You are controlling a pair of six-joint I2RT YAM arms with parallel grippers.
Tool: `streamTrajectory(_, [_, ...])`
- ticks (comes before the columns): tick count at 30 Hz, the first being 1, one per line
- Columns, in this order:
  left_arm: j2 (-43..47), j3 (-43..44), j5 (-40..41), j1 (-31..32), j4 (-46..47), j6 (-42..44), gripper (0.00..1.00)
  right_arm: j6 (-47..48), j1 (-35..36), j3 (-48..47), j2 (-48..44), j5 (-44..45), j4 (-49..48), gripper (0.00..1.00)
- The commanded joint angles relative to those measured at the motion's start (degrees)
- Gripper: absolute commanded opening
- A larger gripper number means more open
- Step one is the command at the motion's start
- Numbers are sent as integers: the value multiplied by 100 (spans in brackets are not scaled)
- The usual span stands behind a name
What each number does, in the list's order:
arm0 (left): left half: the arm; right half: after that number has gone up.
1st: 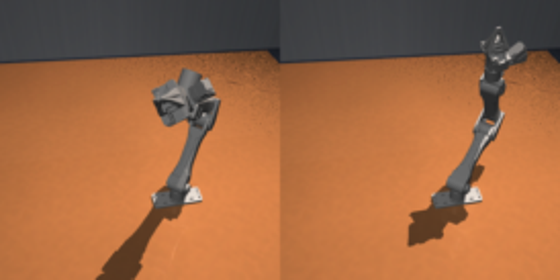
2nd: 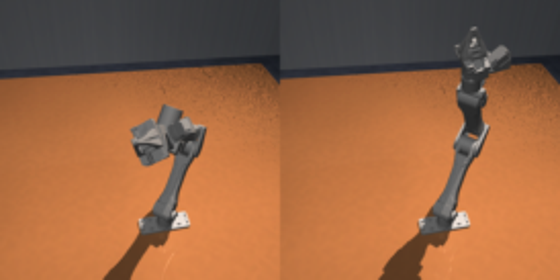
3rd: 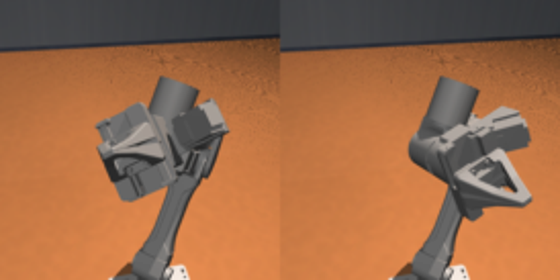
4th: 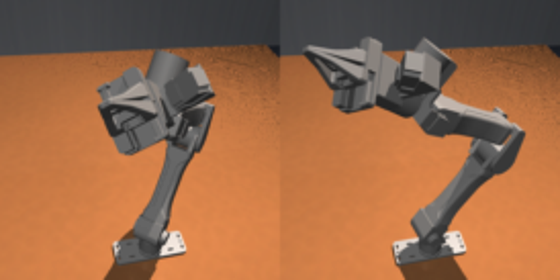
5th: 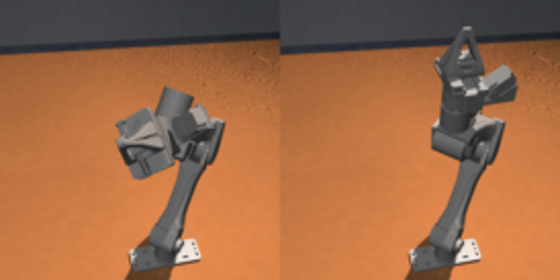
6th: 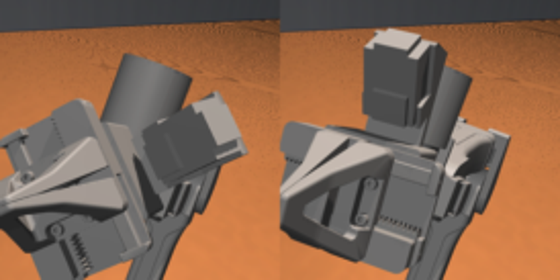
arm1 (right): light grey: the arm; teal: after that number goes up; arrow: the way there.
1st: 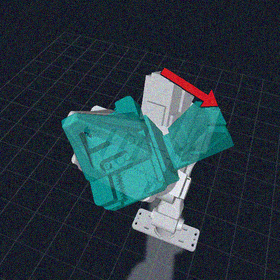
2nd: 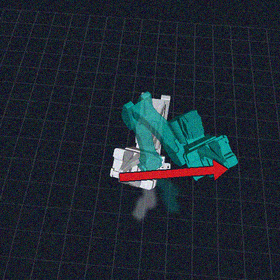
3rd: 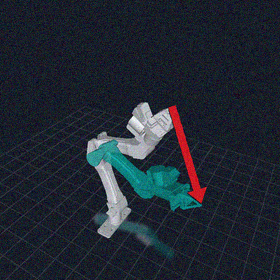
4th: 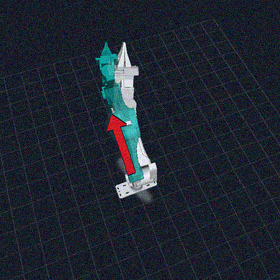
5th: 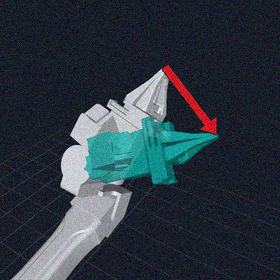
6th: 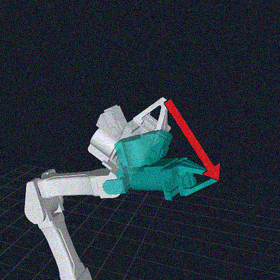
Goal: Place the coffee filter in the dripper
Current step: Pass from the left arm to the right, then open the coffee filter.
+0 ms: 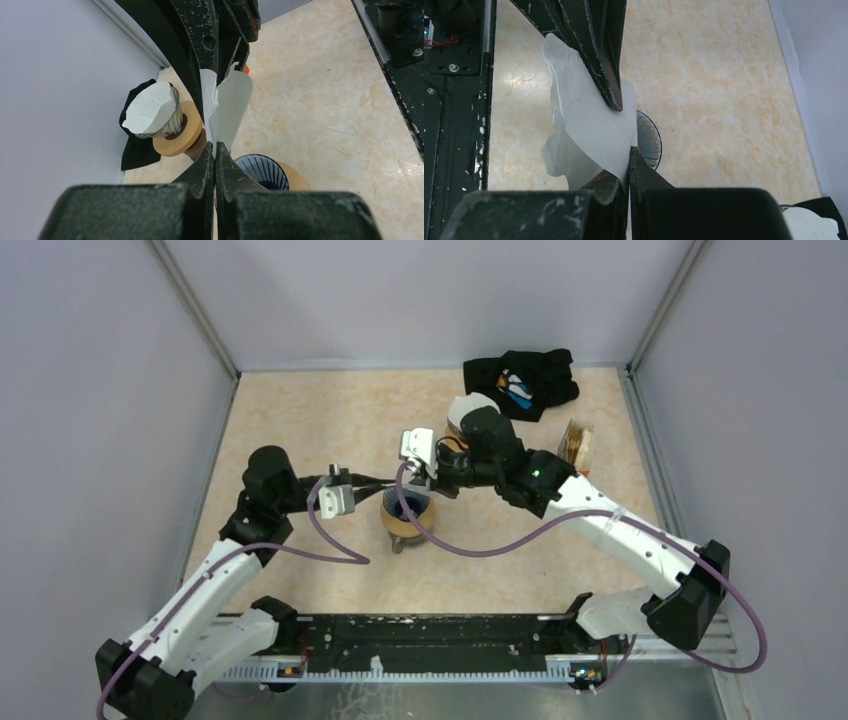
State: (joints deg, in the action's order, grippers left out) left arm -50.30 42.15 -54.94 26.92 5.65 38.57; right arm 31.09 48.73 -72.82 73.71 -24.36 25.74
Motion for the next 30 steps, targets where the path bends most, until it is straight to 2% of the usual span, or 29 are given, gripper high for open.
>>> streamTrajectory(1, [-23, -56, -198, 33, 177, -86, 0, -79, -50, -42, -264, -377, -346, 0])
streamTrajectory(5, [-29, -70, 23, 33, 208, -133, 11, -236, -53, -15, -338, -404, -344, 0])
streamTrajectory(8, [22, -137, 345, 33, 438, -328, 31, -459, -51, -3, -422, -253, -332, 0])
streamTrajectory(12, [100, -143, 787, 37, 579, -621, 48, -847, -46, -48, -525, 182, -276, 0])
streamTrajectory(20, [199, 423, 1959, 43, 142, -1918, 60, -1595, 268, -444, -500, 1622, 283, 0])
streamTrajectory(26, [352, 686, 2569, 47, -312, -3514, 59, -2293, 486, -1080, -117, 2644, 1117, 0])
streamTrajectory(30, [324, 825, 2696, 52, -561, -4630, 60, -2599, 637, -1480, 159, 3301, 1722, 0])
